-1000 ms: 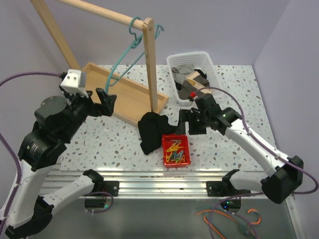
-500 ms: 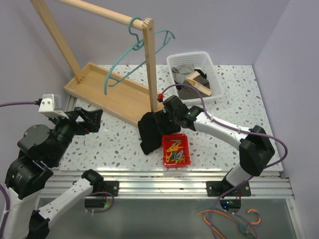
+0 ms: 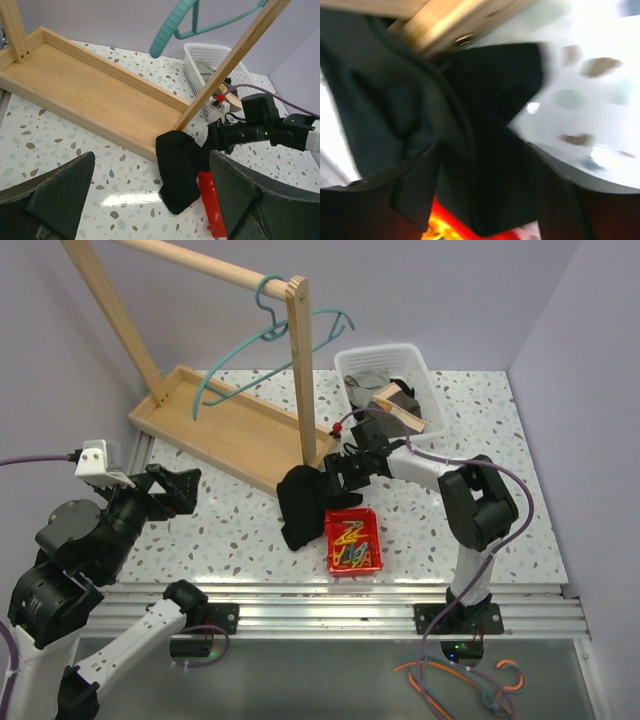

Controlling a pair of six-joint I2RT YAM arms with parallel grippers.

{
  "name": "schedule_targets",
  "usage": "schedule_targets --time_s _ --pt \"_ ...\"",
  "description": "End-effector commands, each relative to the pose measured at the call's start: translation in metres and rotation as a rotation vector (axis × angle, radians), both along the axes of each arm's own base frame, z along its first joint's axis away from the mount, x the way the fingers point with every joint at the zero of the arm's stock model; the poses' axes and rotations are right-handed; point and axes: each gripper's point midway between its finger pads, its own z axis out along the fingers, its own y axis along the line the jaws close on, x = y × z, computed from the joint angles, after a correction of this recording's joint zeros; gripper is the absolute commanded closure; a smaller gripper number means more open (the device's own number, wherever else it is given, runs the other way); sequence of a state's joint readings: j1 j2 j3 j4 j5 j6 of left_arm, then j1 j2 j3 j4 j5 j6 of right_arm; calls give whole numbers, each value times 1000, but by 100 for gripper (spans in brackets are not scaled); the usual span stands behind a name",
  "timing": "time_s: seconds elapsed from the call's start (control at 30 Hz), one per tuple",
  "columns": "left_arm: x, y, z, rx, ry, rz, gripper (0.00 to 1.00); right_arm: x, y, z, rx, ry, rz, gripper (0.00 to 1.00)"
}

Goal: Remove the underwear clipped to the hanger

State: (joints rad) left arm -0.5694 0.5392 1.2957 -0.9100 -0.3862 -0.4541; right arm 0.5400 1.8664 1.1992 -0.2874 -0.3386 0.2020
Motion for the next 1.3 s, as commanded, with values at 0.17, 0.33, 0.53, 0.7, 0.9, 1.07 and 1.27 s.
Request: schedule_targets --time_s 0.17,0.33,0.53,0.7,0.9,1.07,1.27 --pt "5 5 0 22 -6 36 0 -41 52 49 293 147 249 58" --pt "5 5 -3 21 -7 31 0 -32 38 62 278 185 183 100" --pt "1 7 3 -5 -28 35 0 4 -30 109 304 101 -99 100" --pt "3 2 9 -15 -36 20 0 49 -84 206 471 -59 -238 100" --pt "11 -6 7 -16 -28 7 0 107 -96 284 539 -200 -289 100" --pt "17 -10 4 -22 -19 9 0 174 -119 306 553 -267 -407 100" --pt "23 -17 -7 -22 14 -5 0 250 -153 324 540 -427 -630 100"
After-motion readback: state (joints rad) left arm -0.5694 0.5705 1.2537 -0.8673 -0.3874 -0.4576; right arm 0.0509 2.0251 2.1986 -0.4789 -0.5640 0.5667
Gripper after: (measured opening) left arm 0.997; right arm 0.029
